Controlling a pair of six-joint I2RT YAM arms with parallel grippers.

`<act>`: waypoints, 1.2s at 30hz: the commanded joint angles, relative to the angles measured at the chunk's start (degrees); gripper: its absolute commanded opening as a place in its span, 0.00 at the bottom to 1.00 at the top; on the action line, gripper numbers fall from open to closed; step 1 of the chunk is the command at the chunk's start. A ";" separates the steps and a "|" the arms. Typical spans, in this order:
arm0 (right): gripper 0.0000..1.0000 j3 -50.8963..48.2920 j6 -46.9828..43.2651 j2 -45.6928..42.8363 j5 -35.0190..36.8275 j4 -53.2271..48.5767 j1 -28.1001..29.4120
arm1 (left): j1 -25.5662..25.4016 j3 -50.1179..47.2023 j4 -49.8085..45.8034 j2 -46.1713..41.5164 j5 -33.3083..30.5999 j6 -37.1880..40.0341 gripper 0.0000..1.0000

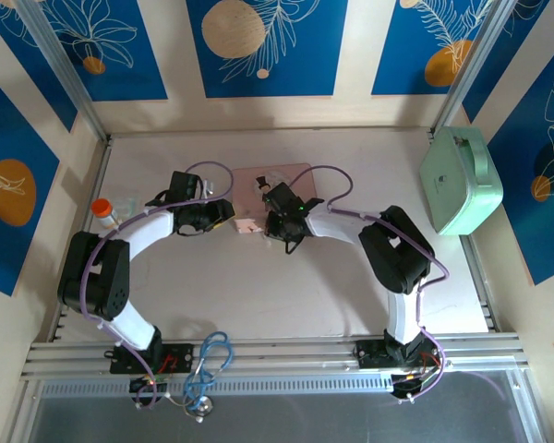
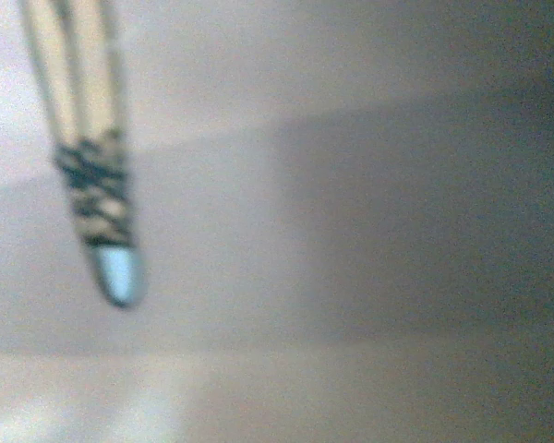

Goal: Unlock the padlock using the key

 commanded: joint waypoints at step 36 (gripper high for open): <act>0.11 -5.87 -3.06 -8.45 -20.25 3.37 -10.11 | 0.13 0.10 -4.46 -0.19 -2.00 2.93 0.41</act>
